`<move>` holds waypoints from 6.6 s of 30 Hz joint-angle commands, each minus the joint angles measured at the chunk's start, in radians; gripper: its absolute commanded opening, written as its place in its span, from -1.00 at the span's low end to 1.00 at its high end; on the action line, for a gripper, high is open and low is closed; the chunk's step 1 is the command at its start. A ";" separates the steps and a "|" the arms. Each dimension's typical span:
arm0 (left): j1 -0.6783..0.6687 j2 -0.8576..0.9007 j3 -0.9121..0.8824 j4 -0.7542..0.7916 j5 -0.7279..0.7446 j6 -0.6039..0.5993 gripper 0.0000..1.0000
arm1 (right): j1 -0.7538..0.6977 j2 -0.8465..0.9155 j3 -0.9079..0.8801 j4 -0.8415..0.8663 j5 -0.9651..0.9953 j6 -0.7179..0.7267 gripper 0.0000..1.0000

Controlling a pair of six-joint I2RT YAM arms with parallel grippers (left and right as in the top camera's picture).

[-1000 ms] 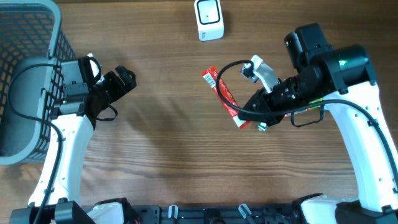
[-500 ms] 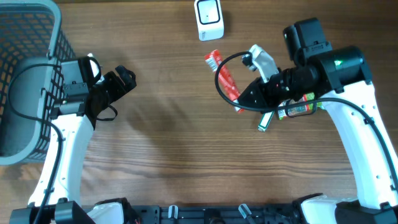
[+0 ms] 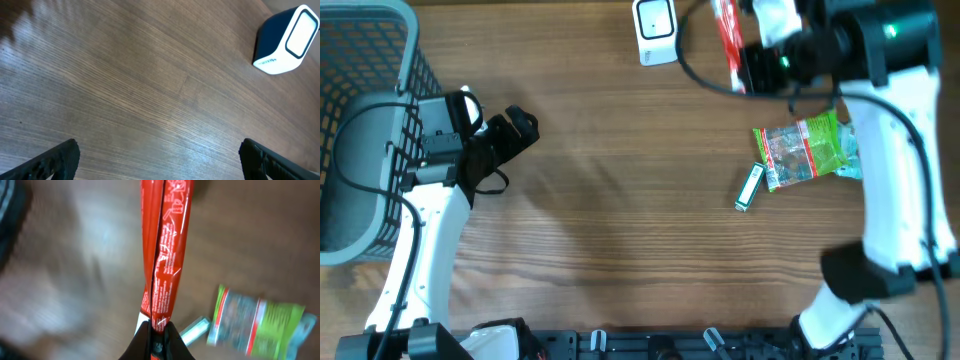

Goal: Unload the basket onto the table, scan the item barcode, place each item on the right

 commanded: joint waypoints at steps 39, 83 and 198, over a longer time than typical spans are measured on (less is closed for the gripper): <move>0.003 0.003 0.000 0.002 0.001 0.008 1.00 | 0.274 0.774 0.006 0.779 0.996 -0.550 -0.91; 0.003 0.003 0.000 0.002 0.001 0.008 1.00 | 0.276 0.773 0.006 0.571 0.896 -0.521 -0.91; 0.003 0.003 0.000 0.002 0.001 0.008 1.00 | -0.125 -1.241 -0.973 0.579 0.248 0.176 0.99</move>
